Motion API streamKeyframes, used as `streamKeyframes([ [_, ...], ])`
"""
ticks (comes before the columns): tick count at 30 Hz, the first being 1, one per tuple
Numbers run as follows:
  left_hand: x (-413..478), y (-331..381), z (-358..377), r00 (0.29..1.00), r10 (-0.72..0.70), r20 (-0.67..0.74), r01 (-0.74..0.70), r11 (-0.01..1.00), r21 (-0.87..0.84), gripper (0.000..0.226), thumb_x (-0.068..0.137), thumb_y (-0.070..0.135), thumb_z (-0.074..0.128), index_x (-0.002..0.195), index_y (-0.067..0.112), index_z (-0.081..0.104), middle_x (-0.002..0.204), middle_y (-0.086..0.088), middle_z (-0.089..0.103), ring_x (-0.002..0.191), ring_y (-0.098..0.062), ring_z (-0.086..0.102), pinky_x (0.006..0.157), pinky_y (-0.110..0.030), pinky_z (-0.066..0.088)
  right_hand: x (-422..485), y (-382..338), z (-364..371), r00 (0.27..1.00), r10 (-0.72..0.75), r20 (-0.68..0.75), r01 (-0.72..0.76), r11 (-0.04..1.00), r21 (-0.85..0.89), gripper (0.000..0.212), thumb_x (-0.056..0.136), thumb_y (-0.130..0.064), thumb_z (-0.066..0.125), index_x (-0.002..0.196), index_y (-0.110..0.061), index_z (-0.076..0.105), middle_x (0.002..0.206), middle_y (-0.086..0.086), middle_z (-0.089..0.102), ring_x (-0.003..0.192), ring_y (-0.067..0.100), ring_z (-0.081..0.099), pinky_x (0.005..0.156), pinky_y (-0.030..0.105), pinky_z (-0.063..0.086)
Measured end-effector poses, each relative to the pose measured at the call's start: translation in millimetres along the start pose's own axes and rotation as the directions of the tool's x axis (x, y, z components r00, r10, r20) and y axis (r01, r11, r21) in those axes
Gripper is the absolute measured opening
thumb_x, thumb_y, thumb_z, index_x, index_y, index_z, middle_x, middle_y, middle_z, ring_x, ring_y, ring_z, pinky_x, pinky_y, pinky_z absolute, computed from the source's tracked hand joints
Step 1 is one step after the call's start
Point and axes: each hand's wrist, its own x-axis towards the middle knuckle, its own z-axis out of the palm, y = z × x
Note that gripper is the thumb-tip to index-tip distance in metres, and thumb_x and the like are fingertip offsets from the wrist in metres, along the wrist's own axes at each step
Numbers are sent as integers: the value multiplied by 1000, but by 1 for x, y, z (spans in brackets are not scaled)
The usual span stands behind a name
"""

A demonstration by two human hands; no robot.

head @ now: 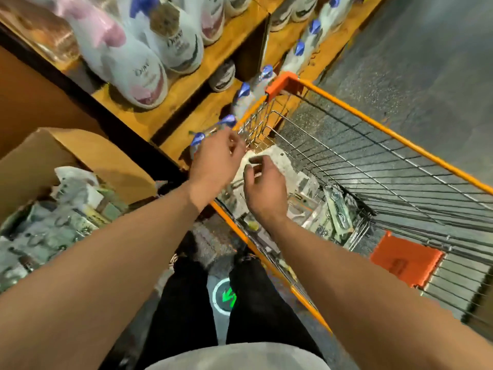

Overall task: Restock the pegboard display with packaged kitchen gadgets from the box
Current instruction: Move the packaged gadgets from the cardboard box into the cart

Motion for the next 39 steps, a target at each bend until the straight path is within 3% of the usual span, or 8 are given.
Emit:
streamKeyframes([
  [5, -12, -56, -95, 948, -116, -297, 97, 992, -78, 22, 102, 38, 59, 96, 18, 66, 80, 1, 74, 81, -27, 71, 75, -40, 54, -21, -97, 55, 966, -257, -1, 257, 966, 14, 19, 99, -29, 54, 114, -18, 61, 103, 6, 70, 96, 30, 65, 76, 43, 52],
  [12, -77, -204, -177, 849, -390, -356, 369, 921, -128, 9, 102, 32, 60, 99, 25, 65, 96, 3, 76, 92, -26, 70, 78, -43, 57, -88, -166, 174, 881, -338, 330, 360, 933, -5, 17, 101, -29, 53, 114, -24, 62, 103, -2, 72, 95, 21, 68, 80, 37, 54],
  [21, -187, -378, -203, 656, -675, -337, 681, 722, -120, 18, 104, 33, 58, 117, 23, 64, 116, -5, 68, 99, -29, 67, 80, -40, 56, -163, -183, 325, 708, -173, 685, 391, 903, -176, 19, 100, -32, 57, 117, -24, 59, 101, 3, 73, 93, 27, 70, 84, 45, 58],
  [25, -215, -423, -207, 578, -740, -346, 770, 635, -72, 33, 103, 36, 56, 133, 22, 60, 135, -11, 56, 123, -36, 56, 96, -50, 55, -182, -183, 374, 640, -5, 769, 349, 893, -284, 20, 103, -34, 56, 120, -24, 58, 114, 1, 70, 98, 24, 68, 89, 40, 58],
  [29, -226, -450, -205, 508, -785, -354, 813, 573, -104, 45, 104, 35, 58, 146, 21, 50, 149, -14, 46, 135, -39, 45, 107, -53, 46, -194, -179, 408, 612, 64, 788, 347, 874, -339, 39, 101, -38, 57, 137, -22, 52, 123, 0, 67, 99, 23, 67, 84, 35, 53],
  [32, -228, -462, -202, 501, -798, -335, 819, 562, -117, 50, 104, 34, 58, 150, 20, 44, 155, -12, 41, 140, -35, 39, 107, -53, 48, -199, -169, 427, 621, 78, 780, 378, 842, -385, 50, 100, -41, 59, 144, -22, 46, 127, 2, 63, 98, 22, 62, 83, 33, 50],
  [36, -228, -473, -206, 520, -789, -326, 809, 578, -108, 51, 103, 26, 59, 151, 23, 43, 152, -11, 43, 139, -34, 36, 105, -50, 49, -200, -161, 440, 668, 86, 739, 412, 784, -464, 64, 94, -48, 67, 146, -19, 42, 138, 5, 51, 118, 27, 58, 95, 43, 54],
  [39, -228, -483, -210, 530, -788, -313, 809, 581, -92, 51, 102, 22, 61, 150, 22, 46, 146, -10, 50, 133, -34, 40, 108, -48, 47, -203, -158, 449, 669, 174, 723, 371, 764, -528, 72, 83, -55, 77, 137, -22, 44, 131, 2, 54, 111, 26, 64, 91, 49, 58],
])
